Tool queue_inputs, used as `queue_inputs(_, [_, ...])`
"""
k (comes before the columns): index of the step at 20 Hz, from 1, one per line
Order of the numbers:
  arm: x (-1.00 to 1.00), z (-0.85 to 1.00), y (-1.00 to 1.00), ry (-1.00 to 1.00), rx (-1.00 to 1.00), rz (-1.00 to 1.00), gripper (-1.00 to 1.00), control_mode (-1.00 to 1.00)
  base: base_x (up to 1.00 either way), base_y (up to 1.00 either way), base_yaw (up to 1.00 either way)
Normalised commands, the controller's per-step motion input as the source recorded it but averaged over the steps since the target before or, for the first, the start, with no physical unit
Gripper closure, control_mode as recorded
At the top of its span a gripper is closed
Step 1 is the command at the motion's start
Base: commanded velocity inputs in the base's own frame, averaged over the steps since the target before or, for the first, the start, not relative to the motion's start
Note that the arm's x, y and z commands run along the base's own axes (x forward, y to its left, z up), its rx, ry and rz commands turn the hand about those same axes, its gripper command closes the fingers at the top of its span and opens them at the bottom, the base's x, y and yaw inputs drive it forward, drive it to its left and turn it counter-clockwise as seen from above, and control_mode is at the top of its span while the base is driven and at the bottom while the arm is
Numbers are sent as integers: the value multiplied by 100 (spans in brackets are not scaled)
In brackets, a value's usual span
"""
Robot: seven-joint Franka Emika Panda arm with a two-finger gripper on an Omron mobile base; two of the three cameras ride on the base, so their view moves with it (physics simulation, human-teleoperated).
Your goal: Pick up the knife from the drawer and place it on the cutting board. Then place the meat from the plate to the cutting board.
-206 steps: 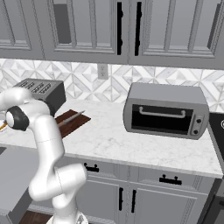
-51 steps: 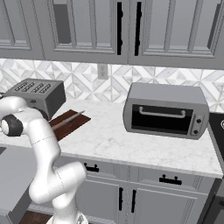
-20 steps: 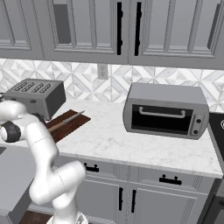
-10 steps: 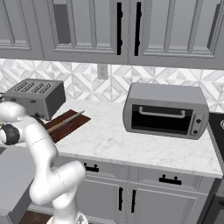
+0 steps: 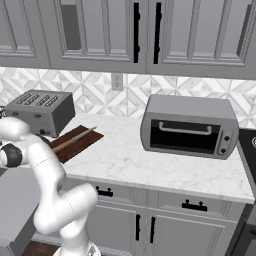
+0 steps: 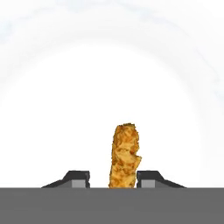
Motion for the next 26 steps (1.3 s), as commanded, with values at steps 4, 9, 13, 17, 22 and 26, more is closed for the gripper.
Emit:
queue_inputs(4, [-13, -13, 0, 2, 0, 0, 100, -100, 0, 0, 0])
queue_inputs(9, [-12, -12, 0, 1, 0, 0, 100, -100, 0, 0, 0])
queue_inputs(13, [-54, 28, -8, 0, 0, 0, 100, -100, 0, 0, 0])
queue_inputs(17, [-74, 56, -25, -1, 0, 3, 100, -100, 0, 0, 0])
queue_inputs(22, [-75, 11, -64, -7, 5, 6, 100, -100, 0, 0, 0])
queue_inputs(26, [-84, 0, -99, -26, 14, 3, 100, -100, 0, 0, 0])
